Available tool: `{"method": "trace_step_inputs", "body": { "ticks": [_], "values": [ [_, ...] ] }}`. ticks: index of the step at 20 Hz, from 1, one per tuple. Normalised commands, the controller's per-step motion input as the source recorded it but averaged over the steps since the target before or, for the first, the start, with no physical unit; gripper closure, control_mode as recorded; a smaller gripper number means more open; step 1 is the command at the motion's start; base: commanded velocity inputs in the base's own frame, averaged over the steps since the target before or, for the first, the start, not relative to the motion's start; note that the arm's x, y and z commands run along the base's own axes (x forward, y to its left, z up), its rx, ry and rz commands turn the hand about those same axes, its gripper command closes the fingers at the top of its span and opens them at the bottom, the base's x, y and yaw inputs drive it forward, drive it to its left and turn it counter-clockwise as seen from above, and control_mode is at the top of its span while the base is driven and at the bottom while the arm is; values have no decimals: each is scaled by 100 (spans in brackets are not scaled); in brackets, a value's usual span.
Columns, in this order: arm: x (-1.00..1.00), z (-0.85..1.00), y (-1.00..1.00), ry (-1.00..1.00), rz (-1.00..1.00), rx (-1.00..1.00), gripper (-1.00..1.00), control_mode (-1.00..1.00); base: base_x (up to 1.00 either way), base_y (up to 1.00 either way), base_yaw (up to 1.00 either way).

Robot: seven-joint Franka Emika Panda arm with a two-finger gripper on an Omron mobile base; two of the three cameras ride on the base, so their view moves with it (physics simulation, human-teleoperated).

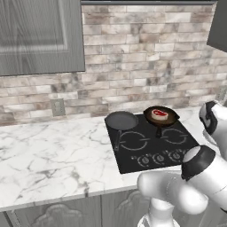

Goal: Place one of the steaks on the plate and the other in the bowl. Then place the bowl in the fridge.

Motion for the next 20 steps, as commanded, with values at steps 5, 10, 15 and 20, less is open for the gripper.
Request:
{"method": "trace_step_inputs", "body": {
  "ticks": [5, 10, 15, 20],
  "values": [
    [1, 1, -59, -4, 0, 11, 100, -100, 0, 0, 0],
    [26, -7, -1, 11, 0, 0, 100, -100, 0, 0, 0],
    [13, -37, -11, 17, 0, 0, 100, -100, 0, 0, 0],
    [0, -43, -17, 4, 0, 0, 100, -100, 0, 0, 0]
  ]
}}
